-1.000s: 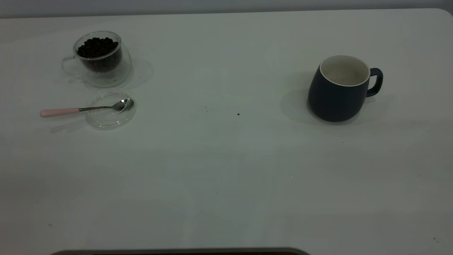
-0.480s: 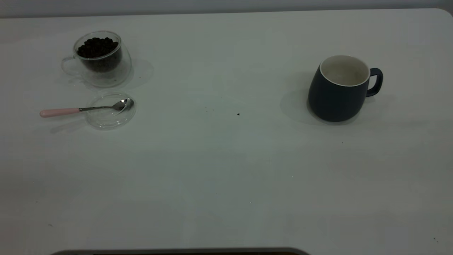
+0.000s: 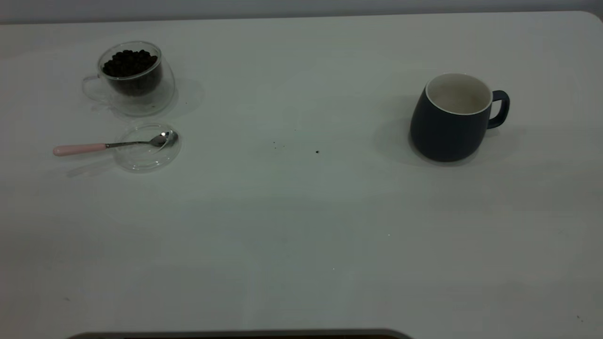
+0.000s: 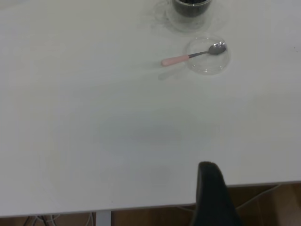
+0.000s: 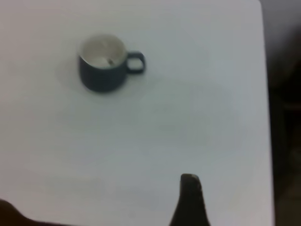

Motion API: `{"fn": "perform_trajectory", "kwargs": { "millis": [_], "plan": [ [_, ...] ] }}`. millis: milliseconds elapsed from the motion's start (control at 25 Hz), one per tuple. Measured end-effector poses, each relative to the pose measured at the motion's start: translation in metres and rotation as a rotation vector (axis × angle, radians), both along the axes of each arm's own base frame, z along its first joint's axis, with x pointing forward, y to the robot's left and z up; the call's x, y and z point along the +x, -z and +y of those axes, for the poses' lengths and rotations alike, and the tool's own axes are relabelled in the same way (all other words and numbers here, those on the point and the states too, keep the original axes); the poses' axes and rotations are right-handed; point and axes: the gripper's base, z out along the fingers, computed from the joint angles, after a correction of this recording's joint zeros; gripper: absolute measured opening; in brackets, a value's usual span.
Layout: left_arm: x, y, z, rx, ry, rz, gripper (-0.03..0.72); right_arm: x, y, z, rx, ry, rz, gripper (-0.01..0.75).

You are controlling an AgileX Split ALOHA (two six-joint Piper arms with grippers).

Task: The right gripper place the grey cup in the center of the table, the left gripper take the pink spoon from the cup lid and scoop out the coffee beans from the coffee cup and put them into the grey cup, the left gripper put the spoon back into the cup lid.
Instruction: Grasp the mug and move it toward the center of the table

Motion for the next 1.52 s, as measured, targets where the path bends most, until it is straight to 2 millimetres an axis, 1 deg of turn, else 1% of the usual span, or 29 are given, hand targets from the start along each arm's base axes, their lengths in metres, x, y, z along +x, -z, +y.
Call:
{"fn": "perform_trajectory", "kwargs": {
  "millis": [80, 200, 360, 520, 600, 640, 760, 880, 960, 1200, 1440, 1520],
  "plan": [
    [0.0, 0.0, 0.0, 0.0, 0.0, 0.0, 0.514, 0.027, -0.007, -0.002, -0.029, 0.003, 0.047, 0.651],
    [0.0, 0.0, 0.0, 0.0, 0.0, 0.0, 0.514, 0.076, -0.008, -0.002, -0.085, -0.041, 0.116, 0.666],
    [0.0, 0.0, 0.0, 0.0, 0.0, 0.0, 0.514, 0.147, 0.009, -0.001, -0.145, -0.116, 0.235, 0.668],
    [0.0, 0.0, 0.0, 0.0, 0.0, 0.0, 0.514, 0.214, 0.042, -0.001, -0.208, -0.217, 0.402, 0.668],
    [0.0, 0.0, 0.0, 0.0, 0.0, 0.0, 0.514, 0.244, 0.066, 0.001, -0.24, -0.284, 0.484, 0.668],
    [0.0, 0.0, 0.0, 0.0, 0.0, 0.0, 0.514, 0.256, 0.075, 0.002, -0.258, -0.318, 0.508, 0.668],
    [0.0, 0.0, 0.0, 0.0, 0.0, 0.0, 0.514, 0.289, 0.113, 0.004, -0.309, -0.434, 0.607, 0.666],
    [0.0, 0.0, 0.0, 0.0, 0.0, 0.0, 0.514, 0.309, 0.142, 0.005, -0.357, -0.541, 0.657, 0.663],
    [0.0, 0.0, 0.0, 0.0, 0.0, 0.0, 0.514, 0.316, 0.155, 0.005, -0.394, -0.606, 0.653, 0.658],
    [0.0, 0.0, 0.0, 0.0, 0.0, 0.0, 0.514, 0.331, 0.177, 0.007, -0.509, -0.747, 0.569, 0.654],
    [0.0, 0.0, 0.0, 0.0, 0.0, 0.0, 0.514, 0.338, 0.209, 0.027, -0.57, -0.869, 0.549, 0.642],
    [0.0, 0.0, 0.0, 0.0, 0.0, 0.0, 0.514, 0.339, 0.216, 0.033, -0.581, -0.894, 0.542, 0.639]
  ]
}}
